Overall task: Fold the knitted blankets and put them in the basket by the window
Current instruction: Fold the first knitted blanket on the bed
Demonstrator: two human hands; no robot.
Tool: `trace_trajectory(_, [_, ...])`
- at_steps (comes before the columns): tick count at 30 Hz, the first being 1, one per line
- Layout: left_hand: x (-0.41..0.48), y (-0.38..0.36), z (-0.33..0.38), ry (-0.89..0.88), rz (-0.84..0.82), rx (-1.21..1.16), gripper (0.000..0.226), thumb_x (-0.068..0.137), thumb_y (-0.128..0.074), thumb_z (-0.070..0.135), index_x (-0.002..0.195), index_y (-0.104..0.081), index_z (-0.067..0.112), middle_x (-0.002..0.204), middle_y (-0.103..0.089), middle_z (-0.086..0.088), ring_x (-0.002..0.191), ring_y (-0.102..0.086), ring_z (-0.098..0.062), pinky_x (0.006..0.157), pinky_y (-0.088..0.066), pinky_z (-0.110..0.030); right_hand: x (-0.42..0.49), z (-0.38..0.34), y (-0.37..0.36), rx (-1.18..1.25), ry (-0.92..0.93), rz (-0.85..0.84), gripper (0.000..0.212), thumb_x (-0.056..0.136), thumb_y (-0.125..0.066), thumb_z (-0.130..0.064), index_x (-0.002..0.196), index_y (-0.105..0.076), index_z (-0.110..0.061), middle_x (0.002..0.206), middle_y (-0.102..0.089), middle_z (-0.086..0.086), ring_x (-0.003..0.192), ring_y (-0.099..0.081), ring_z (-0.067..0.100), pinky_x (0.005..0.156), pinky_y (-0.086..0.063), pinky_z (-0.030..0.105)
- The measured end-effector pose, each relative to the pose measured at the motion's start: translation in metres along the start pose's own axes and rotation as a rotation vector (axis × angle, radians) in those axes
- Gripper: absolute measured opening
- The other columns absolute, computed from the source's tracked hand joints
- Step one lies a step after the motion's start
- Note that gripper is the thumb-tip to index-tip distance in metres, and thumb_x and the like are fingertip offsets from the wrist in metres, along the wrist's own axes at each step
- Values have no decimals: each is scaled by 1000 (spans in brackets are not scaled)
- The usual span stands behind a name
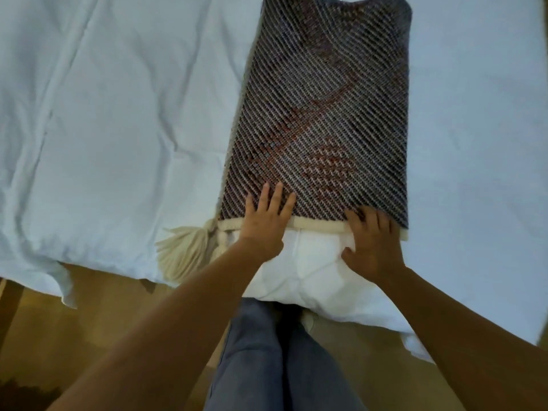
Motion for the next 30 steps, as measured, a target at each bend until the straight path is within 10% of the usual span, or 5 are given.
trace_trajectory(8, [28, 12, 5, 74, -12, 75, 52, 101, -17, 5, 148, 3, -5, 155, -3, -29, 143, -12, -45, 112, -30, -47, 24, 27, 17, -255, 7, 31, 34, 42, -84, 1, 69, -64, -5, 62, -60, 13, 54, -59, 30, 43, -46, 28])
trace_trajectory(13, [8, -8, 21, 30, -113, 106, 51, 100, -17, 2, 147, 3, -9, 155, -5, -30, 144, -12, -43, 115, -24, -47, 28, 36, 9, -273, -68, -290, 24, 88, -50, -8, 109, -62, -5, 114, -62, 12, 110, -55, 32, 85, -51, 40])
trace_trajectory(21, [26, 35, 27, 85, -451, -193, 89, 83, -47, 61, 148, -22, 5, 154, -23, -19, 139, -28, -37, 111, -28, -47, 49, 40, 28, -53, -111, -718, 44, 85, -48, -34, 123, -53, -13, 131, -53, 11, 119, -50, 28, 98, -40, 36])
trace_trajectory(26, [78, 107, -2, 161, -84, -411, 31, 93, -44, 32, 102, -58, 6, 99, -61, -10, 87, -57, -26, 74, -47, -33, 96, 38, 67, 207, -107, -306, 21, 85, -49, -28, 93, -53, -9, 103, -56, 13, 99, -54, 30, 79, -43, 33])
trace_trajectory(30, [144, 141, -25, 27, 117, -318, 37, 95, -41, 27, 126, -49, 9, 124, -53, -12, 116, -49, -30, 93, -44, -42, 158, 24, 85, 188, -74, -104, 41, 91, -42, -30, 122, -47, -4, 126, -46, 15, 116, -41, 31, 98, -39, 39])
Point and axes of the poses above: each hand's wrist, its own x-axis towards the middle knuckle, its own y-axis out of the back of the hand, z = x × y, the point moved 5 cm from there along x, towards the middle knuckle
